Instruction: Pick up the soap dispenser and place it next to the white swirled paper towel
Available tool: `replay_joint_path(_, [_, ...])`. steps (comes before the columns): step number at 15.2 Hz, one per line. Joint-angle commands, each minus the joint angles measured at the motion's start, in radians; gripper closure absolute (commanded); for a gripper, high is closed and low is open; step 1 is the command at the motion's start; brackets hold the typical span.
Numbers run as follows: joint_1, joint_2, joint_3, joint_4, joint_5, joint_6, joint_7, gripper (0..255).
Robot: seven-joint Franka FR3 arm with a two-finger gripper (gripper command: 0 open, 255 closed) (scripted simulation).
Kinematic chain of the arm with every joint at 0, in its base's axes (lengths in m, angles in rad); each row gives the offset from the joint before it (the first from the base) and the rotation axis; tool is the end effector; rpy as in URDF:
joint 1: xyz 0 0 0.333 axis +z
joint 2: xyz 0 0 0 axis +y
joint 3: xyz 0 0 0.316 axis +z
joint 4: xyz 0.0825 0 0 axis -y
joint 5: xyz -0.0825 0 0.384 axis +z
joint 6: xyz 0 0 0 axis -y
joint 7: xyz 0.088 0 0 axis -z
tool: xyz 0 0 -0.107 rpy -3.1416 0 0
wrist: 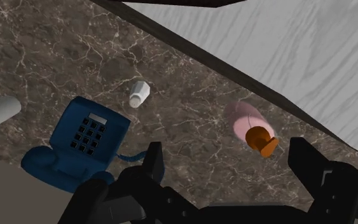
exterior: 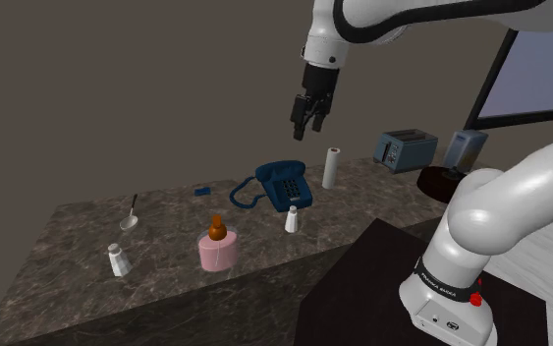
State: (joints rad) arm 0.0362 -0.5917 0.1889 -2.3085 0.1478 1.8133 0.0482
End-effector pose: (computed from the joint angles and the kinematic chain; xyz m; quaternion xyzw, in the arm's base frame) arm 0.3699 0.1098 0.5642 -0.9970 -0.0603 -0.0419 0.0253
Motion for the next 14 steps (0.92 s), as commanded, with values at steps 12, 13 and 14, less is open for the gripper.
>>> replay_joint_path(12, [-0.002,0.437,0.176,0.100,-0.084,0.291,0.207,0])
replay_joint_path(13, [-0.001,0.477,0.186,0.118,-0.101,0.307,0.227,0])
replay_joint_path(14, [0.001,0.517,0.194,0.136,-0.120,0.322,0.248,0])
